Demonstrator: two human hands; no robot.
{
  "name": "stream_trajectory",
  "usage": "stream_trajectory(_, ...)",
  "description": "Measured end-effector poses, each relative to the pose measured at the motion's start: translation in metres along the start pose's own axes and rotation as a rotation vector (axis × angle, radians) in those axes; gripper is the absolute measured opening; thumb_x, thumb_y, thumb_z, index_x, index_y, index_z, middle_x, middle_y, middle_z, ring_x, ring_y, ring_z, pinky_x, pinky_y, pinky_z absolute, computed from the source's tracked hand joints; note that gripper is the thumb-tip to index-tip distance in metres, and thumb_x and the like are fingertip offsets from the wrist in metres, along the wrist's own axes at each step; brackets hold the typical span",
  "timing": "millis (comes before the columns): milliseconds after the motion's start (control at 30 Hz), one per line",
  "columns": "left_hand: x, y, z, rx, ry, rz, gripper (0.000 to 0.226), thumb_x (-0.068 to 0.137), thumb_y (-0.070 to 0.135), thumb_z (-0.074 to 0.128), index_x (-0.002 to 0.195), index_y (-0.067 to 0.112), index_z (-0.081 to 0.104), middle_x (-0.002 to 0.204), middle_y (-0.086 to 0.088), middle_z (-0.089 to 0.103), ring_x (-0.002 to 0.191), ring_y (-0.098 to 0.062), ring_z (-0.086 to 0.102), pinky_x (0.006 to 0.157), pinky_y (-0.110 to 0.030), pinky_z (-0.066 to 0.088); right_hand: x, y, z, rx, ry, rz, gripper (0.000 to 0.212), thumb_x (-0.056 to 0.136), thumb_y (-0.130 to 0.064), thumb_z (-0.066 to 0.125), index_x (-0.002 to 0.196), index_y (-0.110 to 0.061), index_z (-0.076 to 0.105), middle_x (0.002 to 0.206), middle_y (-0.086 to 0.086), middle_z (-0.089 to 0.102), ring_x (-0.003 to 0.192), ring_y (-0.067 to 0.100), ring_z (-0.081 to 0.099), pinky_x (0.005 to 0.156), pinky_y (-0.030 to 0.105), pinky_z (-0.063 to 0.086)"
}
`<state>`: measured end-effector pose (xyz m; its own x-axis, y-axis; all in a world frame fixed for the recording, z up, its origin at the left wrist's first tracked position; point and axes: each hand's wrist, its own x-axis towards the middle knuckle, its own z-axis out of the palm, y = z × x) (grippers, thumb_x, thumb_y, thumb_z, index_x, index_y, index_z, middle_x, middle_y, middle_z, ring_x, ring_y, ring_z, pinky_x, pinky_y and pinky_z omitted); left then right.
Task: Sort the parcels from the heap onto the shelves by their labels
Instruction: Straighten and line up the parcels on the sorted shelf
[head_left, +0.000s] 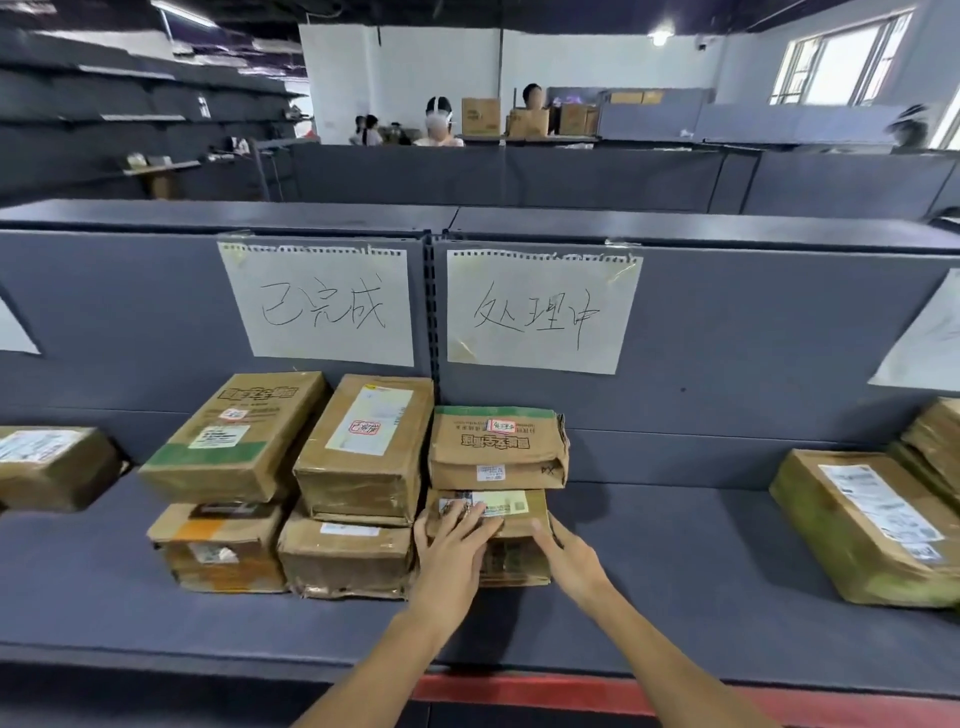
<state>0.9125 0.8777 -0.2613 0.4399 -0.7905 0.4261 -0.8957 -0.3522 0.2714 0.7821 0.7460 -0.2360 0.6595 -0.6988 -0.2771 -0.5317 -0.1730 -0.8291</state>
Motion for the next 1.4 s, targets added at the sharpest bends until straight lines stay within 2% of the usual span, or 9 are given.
stream_trajectory(267,0.015,0.029,0.021,-0.103,-0.028,0.038,0.062,0.066,0.001,0.089,0.115,0.035,0.072,0.125,0.006,0.071,0.122,-0.02,0.064,0.109,-0.036,0.01,-0.003,0.022,-0.027,0.02,0.072,0.017,0.051,0.101,-0.061,0.034,0.15,-0.049,0.036,0.14,-0.002,0.06,0.125,0.023,0.056,0.108,0.036,0.042)
stream_trajectory(400,0.019,0.042,0.026,-0.159,-0.009,0.043,0.059,0.066,0.0,0.089,0.112,0.034,0.074,0.123,0.005,0.071,0.121,-0.021,0.065,0.104,-0.037,0.017,-0.005,0.028,-0.039,0.026,0.095,0.017,0.049,0.102,-0.058,0.036,0.149,-0.046,0.041,0.139,-0.004,0.06,0.128,0.021,0.054,0.107,0.031,0.04)
stream_trajectory(600,0.021,0.058,0.032,-0.206,-0.027,0.054,0.057,0.069,0.002,0.088,0.116,0.032,0.073,0.127,0.003,0.07,0.125,-0.021,0.062,0.112,-0.032,-0.001,-0.007,0.039,-0.048,0.033,0.165,-0.007,0.047,0.101,-0.059,0.036,0.146,-0.046,0.046,0.113,-0.011,0.069,0.098,0.008,0.064,0.092,0.028,0.046)
stream_trajectory(900,0.022,0.059,0.038,-0.203,-0.059,0.078,0.056,0.075,0.007,0.084,0.122,0.035,0.07,0.134,0.006,0.066,0.131,-0.017,0.057,0.112,-0.039,0.006,-0.007,0.043,-0.054,0.032,0.168,-0.013,0.045,0.101,-0.06,0.037,0.143,-0.048,0.049,0.114,-0.012,0.069,0.102,0.008,0.064,0.095,0.029,0.047)
stream_trajectory(1033,0.022,0.057,0.034,-0.167,-0.091,0.074,0.04,0.096,0.04,0.054,0.136,0.038,0.058,0.151,0.012,0.047,0.146,-0.011,0.036,0.115,-0.041,-0.005,-0.009,0.041,-0.055,0.009,0.15,0.0,0.046,0.102,-0.058,0.036,0.144,-0.046,0.048,0.122,-0.008,0.068,0.109,0.015,0.063,0.096,0.03,0.045)
stream_trajectory(1100,0.022,0.055,0.028,-0.15,-0.125,0.078,0.061,0.095,0.066,0.027,0.147,0.041,0.045,0.158,0.019,0.023,0.152,-0.004,0.012,0.118,-0.041,-0.012,-0.01,0.04,-0.057,-0.01,0.141,0.001,0.048,0.101,-0.06,0.037,0.143,-0.042,0.05,0.124,-0.007,0.069,0.11,0.016,0.063,0.096,0.03,0.047)
stream_trajectory(1233,0.03,0.05,0.013,-0.262,0.033,0.093,0.058,0.097,0.065,0.032,0.137,0.033,0.059,0.153,0.013,0.043,0.148,-0.008,0.028,0.121,-0.044,0.015,-0.013,0.028,-0.071,0.022,0.396,-0.013,0.055,0.094,-0.06,0.053,0.133,-0.022,0.061,0.123,-0.002,0.071,0.111,0.018,0.065,0.089,0.032,0.05)
stream_trajectory(1300,0.043,0.043,-0.001,-0.286,0.156,0.105,0.042,0.098,0.051,0.046,0.124,0.028,0.07,0.136,0.01,0.062,0.133,-0.009,0.046,0.112,-0.045,0.037,-0.013,0.014,-0.085,-0.001,0.521,-0.031,0.051,0.093,-0.059,0.056,0.125,-0.02,0.065,0.116,-0.002,0.072,0.109,0.019,0.065,0.086,0.034,0.05)
stream_trajectory(1400,0.073,0.036,-0.034,-0.234,0.29,0.164,0.034,0.096,0.04,0.052,0.115,0.02,0.072,0.12,0.007,0.067,0.118,-0.013,0.053,0.101,-0.043,0.047,-0.014,-0.01,-0.106,-0.102,0.607,-0.085,0.054,0.093,-0.061,0.054,0.129,-0.022,0.061,0.12,0.002,0.068,0.113,0.021,0.06,0.09,0.037,0.049)
